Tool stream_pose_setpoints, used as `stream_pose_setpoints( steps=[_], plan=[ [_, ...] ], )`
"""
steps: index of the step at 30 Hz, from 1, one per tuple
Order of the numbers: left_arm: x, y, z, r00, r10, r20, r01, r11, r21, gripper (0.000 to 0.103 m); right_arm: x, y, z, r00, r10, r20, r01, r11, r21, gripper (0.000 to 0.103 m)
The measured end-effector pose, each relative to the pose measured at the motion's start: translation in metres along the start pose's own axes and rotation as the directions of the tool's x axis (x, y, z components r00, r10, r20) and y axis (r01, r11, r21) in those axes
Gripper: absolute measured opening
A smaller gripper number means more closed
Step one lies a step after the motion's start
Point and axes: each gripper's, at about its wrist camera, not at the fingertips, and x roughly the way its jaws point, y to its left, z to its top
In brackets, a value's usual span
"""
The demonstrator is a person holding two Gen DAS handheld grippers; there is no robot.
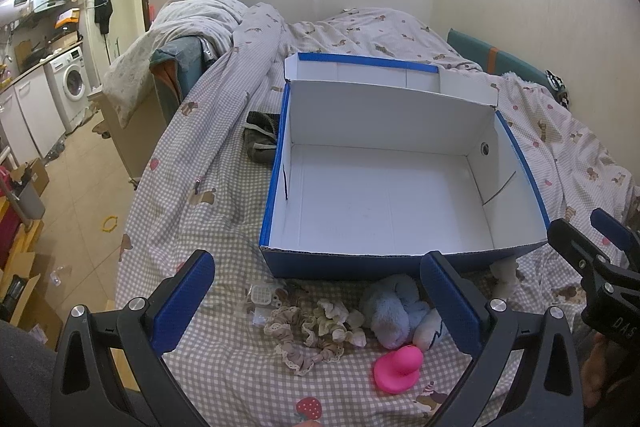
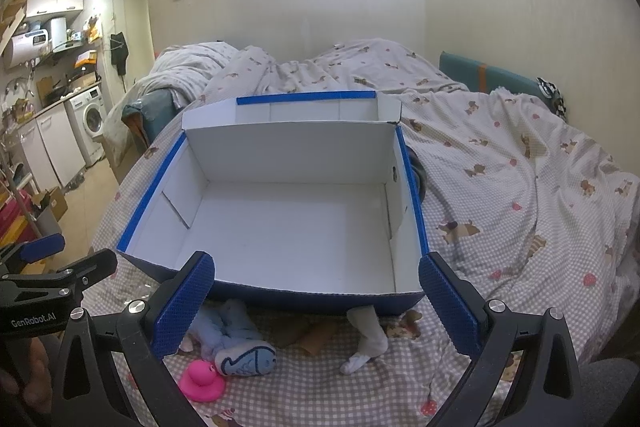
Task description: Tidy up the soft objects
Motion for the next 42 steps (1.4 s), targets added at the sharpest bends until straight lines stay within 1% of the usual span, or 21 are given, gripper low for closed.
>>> stream_pose_setpoints(
  steps=[42],
  plan=[
    [-0.0011, 0.0012, 0.0003, 1.0, 0.007, 0.002, -0.007, 1.0, 0.01, 0.103, 0.0015, 0.0023, -0.0034, 1.0, -0.006, -0.011, 0.006, 1.0, 0.002, 0.103]
  ],
)
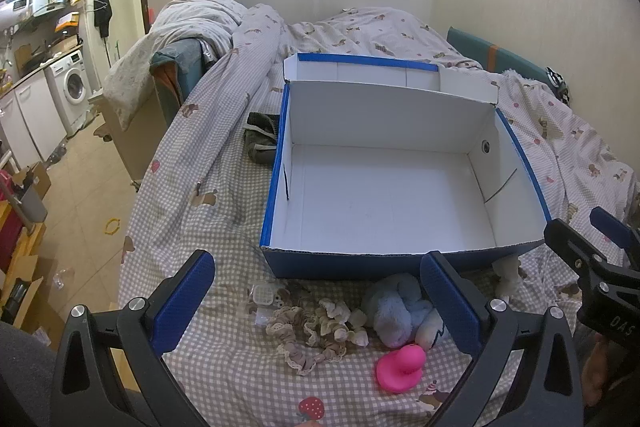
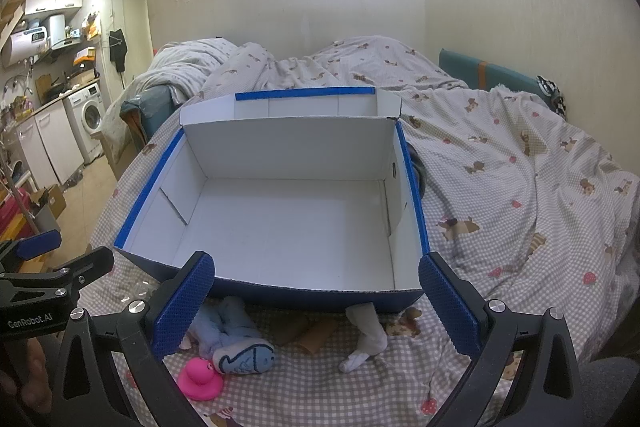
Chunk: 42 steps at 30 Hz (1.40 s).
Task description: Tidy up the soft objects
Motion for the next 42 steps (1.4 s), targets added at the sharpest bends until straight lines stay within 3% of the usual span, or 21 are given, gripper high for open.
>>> stream_pose_setpoints(
  steps=[23, 25, 28, 32, 35, 39, 42],
  plan=[
    [0.0, 0.0, 0.0, 1.0, 0.004, -0.007, -0.004, 1.0, 0.003, 0.103, 0.002, -0.002, 0.0, 1.0, 0.001, -0.009, -0.001, 1.0, 0.003, 0.103],
    [0.001, 0.003, 0.001, 1.0, 0.017, -0.013, -0.017, 1.0, -0.002, 0.103, 0.003, -0.006, 0.002, 0.999, 0.011, -0.03, -0.01, 1.0, 0.023, 0.103],
    [0.01, 0.019, 0.008, 0.997, 0.054, -0.054, -0.056, 0.998, -0.033, 0.103, 0.017, -0.02, 0.007, 0.989, 0.06, -0.133, -0.05, 0.996, 0.074, 0.103],
    [0.027, 0.053, 0.015, 0.983, 0.118, -0.138, -0.134, 0.985, -0.108, 0.103, 0.029, -0.044, 0.007, 0.975, 0.053, -0.218, -0.026, 0.992, 0.125, 0.103],
    [0.047, 0.077, 0.017, 0.959, 0.152, -0.24, -0.193, 0.968, -0.157, 0.103, 0.039, -0.058, 0.007, 0.964, 0.037, -0.262, 0.0, 0.99, 0.141, 0.103],
    [0.075, 0.098, 0.012, 0.925, 0.121, -0.361, -0.205, 0.958, -0.202, 0.103, 0.059, -0.073, 0.004, 0.935, 0.062, -0.349, 0.005, 0.982, 0.188, 0.103],
    [0.097, 0.101, 0.001, 0.889, 0.094, -0.447, -0.199, 0.96, -0.194, 0.103, 0.07, -0.082, -0.002, 0.923, 0.066, -0.379, 0.014, 0.979, 0.204, 0.103]
  ],
)
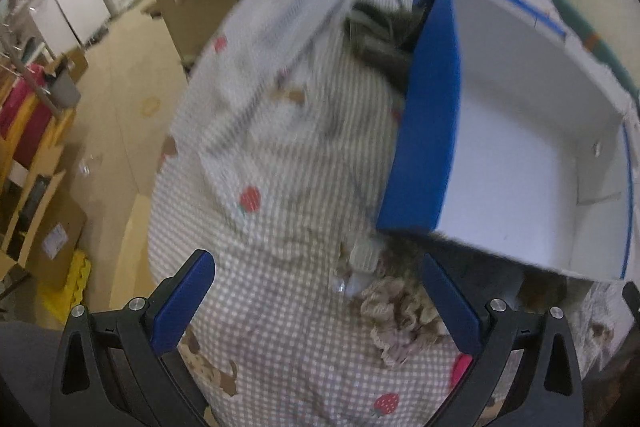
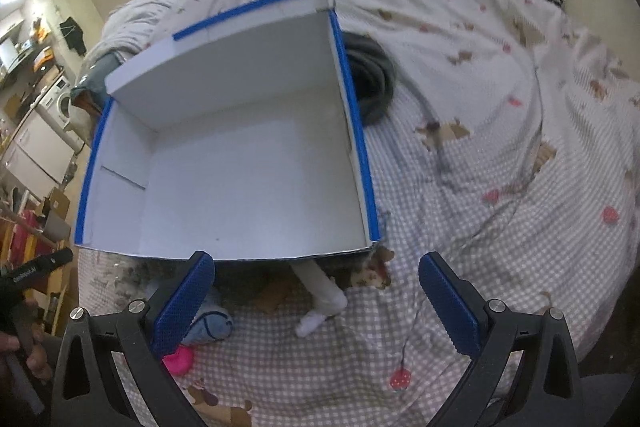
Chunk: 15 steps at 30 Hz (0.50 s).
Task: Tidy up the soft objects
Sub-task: 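Grasp the clear plastic bag with the left tool while the right tool reaches the white sock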
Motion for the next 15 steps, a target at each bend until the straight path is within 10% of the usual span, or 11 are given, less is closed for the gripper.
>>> stream_pose_setpoints(
  steps=[8, 15],
  plan=[
    [0.05, -0.007, 0.011, 0.983, -0.066, -0.17, 0.059, 0.997, -0.046, 0.095, 0.018, -0.008, -0.007, 0.999, 0.001, -0.048, 0.001, 0.999, 0.049, 0.103],
    [0.086, -0.02, 0.018, 0.961, -0.11, -0.255, 0.096, 0.993, -0.067, 0.068, 0.019, -0.007, -0.006, 0.999, 0.004, -0.045, -0.001, 0.999, 0.047, 0.103]
  ],
)
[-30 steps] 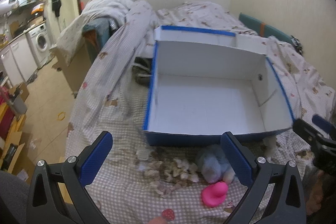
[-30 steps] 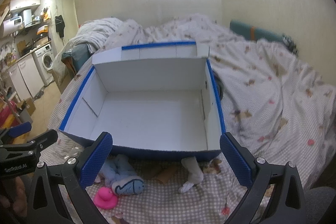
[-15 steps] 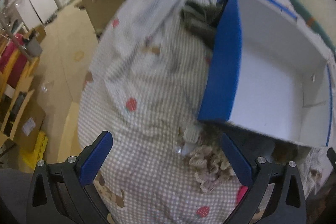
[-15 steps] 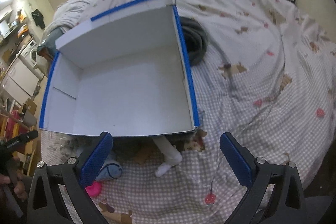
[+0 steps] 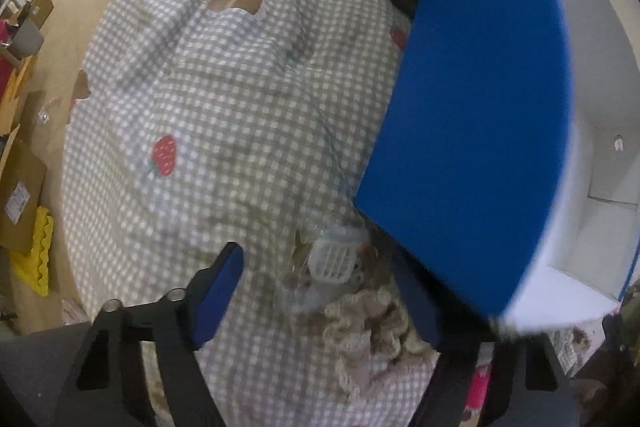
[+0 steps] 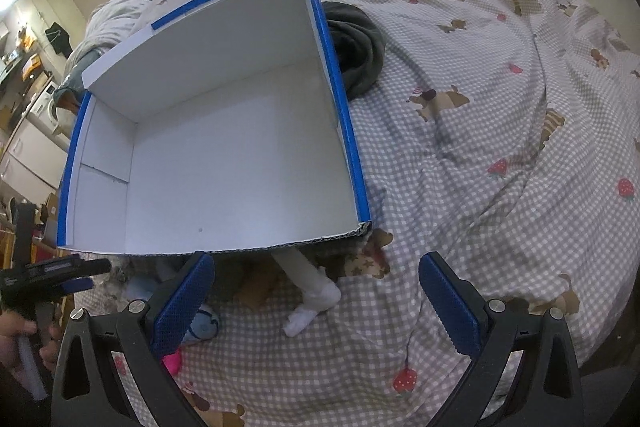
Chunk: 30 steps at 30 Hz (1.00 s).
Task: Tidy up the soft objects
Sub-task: 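Grasp the clear plastic bag with the left tool while the right tool reaches the white sock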
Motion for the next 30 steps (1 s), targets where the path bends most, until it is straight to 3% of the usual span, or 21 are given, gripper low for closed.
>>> stream_pose_setpoints(
  steps=[4, 8, 10, 14, 18, 22, 26, 29, 30],
  plan=[
    [0.02, -0.009, 0.003, 0.997, -0.017, -0.077, 0.019, 0.999, 0.026, 0.068, 0.002, 0.001, 0.0, 1.0, -0.011, 0.001, 0.011, 1.0, -0.003, 0.103],
    [0.024, -0.014, 0.003, 0.998, 0.003, -0.06, 0.0, 0.999, 0.044, 0.065, 0.0, 0.002, 0.0, 0.999, -0.031, 0.024, 0.031, 0.999, -0.013, 0.103],
    [0.025, -0.017, 0.004, 0.999, 0.004, -0.049, -0.002, 0.999, 0.042, 0.054, -0.002, 0.004, 0.0, 0.999, -0.036, 0.034, 0.037, 0.999, -0.021, 0.103],
    [0.015, -0.008, 0.007, 0.999, -0.007, -0.037, 0.008, 1.0, 0.024, 0.013, -0.005, 0.005, 0.0, 0.998, -0.043, 0.052, 0.044, 0.999, -0.021, 0.103],
    [-0.007, 0.0, 0.004, 0.998, -0.048, -0.03, 0.048, 0.999, 0.0, 0.012, -0.006, 0.002, 0.0, 0.998, -0.045, 0.055, 0.045, 0.999, -0.01, 0.103],
    [-0.049, 0.0, 0.0, 0.998, -0.012, 0.058, 0.009, 0.999, 0.045, 0.012, -0.007, -0.006, 0.001, 0.999, -0.012, 0.035, 0.011, 1.0, 0.027, 0.103],
    [-0.087, -0.007, -0.014, 0.992, 0.001, 0.129, -0.015, 0.994, 0.104, 0.012, -0.003, -0.019, 0.001, 0.998, 0.066, -0.017, -0.063, 0.991, 0.114, 0.103],
    [-0.091, -0.009, -0.024, 0.988, -0.014, 0.151, -0.006, 0.991, 0.131, 0.012, 0.003, -0.024, 0.0, 0.991, 0.125, -0.054, -0.114, 0.98, 0.164, 0.103],
    [-0.097, -0.013, -0.031, 0.988, -0.025, 0.155, 0.004, 0.991, 0.135, 0.012, 0.007, -0.024, 0.0, 0.986, 0.152, -0.075, -0.138, 0.975, 0.172, 0.095]
  ],
)
